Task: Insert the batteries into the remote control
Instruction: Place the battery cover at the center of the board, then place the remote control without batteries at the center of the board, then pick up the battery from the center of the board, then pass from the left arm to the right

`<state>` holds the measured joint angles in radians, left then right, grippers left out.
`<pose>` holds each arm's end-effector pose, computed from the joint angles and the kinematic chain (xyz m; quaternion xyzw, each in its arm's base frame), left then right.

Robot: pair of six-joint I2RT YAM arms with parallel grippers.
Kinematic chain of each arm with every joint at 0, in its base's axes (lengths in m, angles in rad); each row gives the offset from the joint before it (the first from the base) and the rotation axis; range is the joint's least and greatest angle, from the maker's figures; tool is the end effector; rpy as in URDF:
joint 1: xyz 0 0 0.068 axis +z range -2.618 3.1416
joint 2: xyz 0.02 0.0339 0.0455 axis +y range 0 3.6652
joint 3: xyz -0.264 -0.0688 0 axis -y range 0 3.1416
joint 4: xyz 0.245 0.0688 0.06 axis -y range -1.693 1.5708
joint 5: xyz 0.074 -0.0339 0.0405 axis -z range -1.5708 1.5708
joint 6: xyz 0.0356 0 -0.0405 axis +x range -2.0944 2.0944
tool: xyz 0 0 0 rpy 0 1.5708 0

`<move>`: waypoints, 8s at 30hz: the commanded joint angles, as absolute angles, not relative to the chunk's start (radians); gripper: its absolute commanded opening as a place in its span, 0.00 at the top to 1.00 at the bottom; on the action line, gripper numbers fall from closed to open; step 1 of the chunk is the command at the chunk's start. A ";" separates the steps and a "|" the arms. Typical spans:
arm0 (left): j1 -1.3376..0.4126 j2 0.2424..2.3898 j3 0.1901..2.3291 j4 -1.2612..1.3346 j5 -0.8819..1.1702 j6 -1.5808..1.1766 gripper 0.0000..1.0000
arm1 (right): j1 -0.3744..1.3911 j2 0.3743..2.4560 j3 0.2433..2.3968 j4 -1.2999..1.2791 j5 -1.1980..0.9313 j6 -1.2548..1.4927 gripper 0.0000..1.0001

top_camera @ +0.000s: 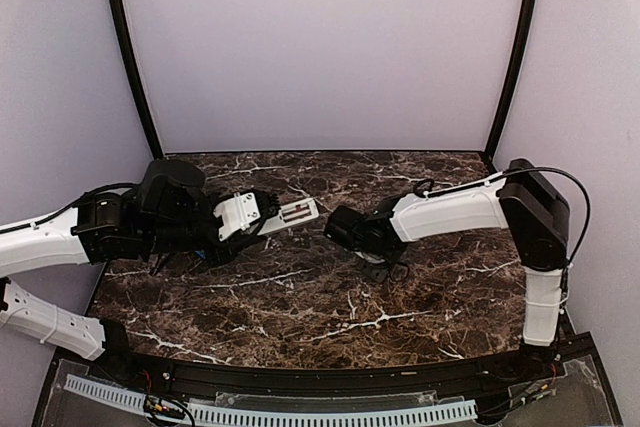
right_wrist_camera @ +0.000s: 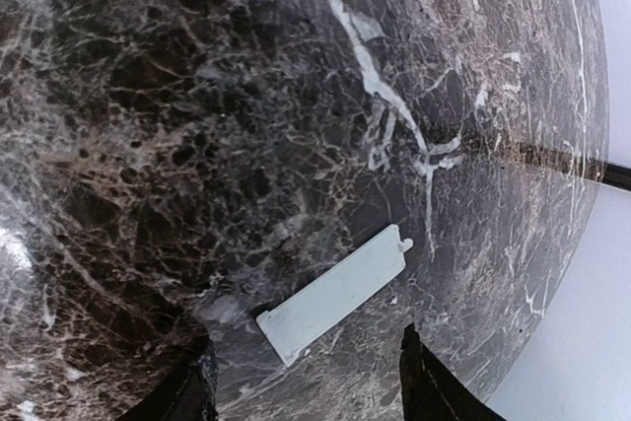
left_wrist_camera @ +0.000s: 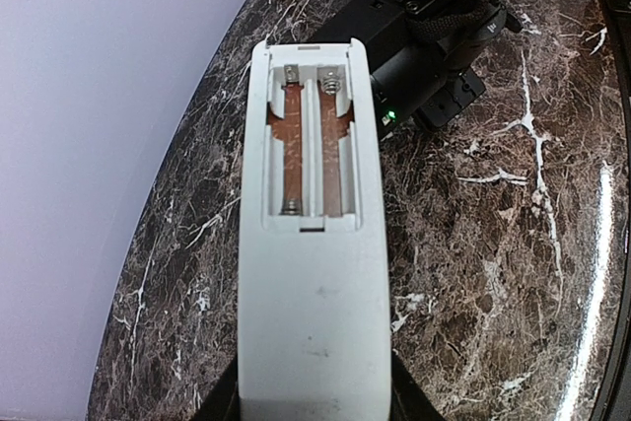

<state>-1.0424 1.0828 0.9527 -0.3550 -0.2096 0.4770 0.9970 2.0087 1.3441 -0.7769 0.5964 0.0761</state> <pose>0.1290 -0.2063 0.3236 0.5473 0.6546 -0.0573 0.5183 0.2204 0.3042 0.1461 -0.4068 0.8630 -0.2204 0.2029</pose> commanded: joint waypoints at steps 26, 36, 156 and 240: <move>-1.027 1.624 1.104 -0.409 0.370 0.423 0.99 | 0.774 1.431 1.195 -0.537 0.046 0.176 0.05; -1.026 1.827 1.100 -0.446 0.328 0.540 0.80 | 0.775 1.480 1.170 -0.484 -0.025 0.193 0.05; -0.362 1.778 1.128 -0.787 -0.091 1.184 0.40 | 0.676 1.653 1.174 -0.034 -0.404 -0.109 0.05; -0.657 1.295 1.141 0.194 0.627 -0.133 1.00 | 0.839 1.522 1.182 0.285 -0.604 0.128 0.45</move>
<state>-0.6300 1.3514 1.1778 0.1333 0.5941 -0.0849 0.8207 1.5005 1.1446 0.2188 -0.6132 0.0891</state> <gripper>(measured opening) 0.065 0.566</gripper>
